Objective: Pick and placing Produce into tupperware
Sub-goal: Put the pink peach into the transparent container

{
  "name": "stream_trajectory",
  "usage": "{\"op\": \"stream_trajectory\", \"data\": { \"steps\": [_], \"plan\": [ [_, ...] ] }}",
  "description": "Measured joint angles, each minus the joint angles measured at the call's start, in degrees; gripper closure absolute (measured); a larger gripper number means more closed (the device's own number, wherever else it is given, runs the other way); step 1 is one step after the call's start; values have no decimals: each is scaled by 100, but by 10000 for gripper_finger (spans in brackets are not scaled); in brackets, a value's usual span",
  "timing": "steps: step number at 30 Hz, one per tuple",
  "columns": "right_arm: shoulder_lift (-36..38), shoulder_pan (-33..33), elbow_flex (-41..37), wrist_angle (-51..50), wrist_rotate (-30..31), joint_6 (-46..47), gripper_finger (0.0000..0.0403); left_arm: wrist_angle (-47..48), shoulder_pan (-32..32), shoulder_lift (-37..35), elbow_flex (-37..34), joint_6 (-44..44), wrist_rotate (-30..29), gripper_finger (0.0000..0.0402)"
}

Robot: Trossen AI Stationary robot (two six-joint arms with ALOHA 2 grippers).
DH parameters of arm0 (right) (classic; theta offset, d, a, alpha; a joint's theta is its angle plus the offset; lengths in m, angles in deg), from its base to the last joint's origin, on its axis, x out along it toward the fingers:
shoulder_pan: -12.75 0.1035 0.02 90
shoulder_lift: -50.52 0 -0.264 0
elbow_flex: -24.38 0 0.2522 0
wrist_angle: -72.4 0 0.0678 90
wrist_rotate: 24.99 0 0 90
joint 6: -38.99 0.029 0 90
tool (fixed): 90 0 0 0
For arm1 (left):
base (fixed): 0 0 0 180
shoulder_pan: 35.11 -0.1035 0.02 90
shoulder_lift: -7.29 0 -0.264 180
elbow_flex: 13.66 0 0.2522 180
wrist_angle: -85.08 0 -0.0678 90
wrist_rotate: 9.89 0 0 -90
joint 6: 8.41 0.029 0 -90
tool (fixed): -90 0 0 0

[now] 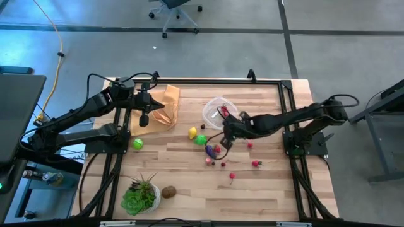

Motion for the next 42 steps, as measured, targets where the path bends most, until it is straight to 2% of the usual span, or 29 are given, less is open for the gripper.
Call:
{"op": "stream_trajectory", "data": {
  "steps": [5, 8, 13, 17, 26, 34, 42],
  "plan": [
    [2, -559, 613, 87, 49, -577, 300, 0, 1, 0, -1, 1, -1, 399],
    [-149, -1001, 789, 309, -231, -855, 300, 0, 2, 0, -2, 0, 0, 399],
    [-1015, -1664, 1110, 259, -919, -1250, 300, -2, 0, 0, 0, 2, -2, 399],
    [-1773, -1980, 1422, -13, -1244, -1517, 300, -1, 2, 2, 0, 1, 0, 399],
    [-2842, -2271, 1944, -493, -1578, -1825, 300, 0, 2, 2, 0, 2, 0, 399],
    [-2922, -2356, 1970, -542, -1580, -1866, 298, 0, 2, 2, 0, 0, -2, 399],
    [-2922, -2361, 1966, -565, -1595, -1866, 276, 0, 2, 2, 0, 2, 0, 399]
  ]
}}
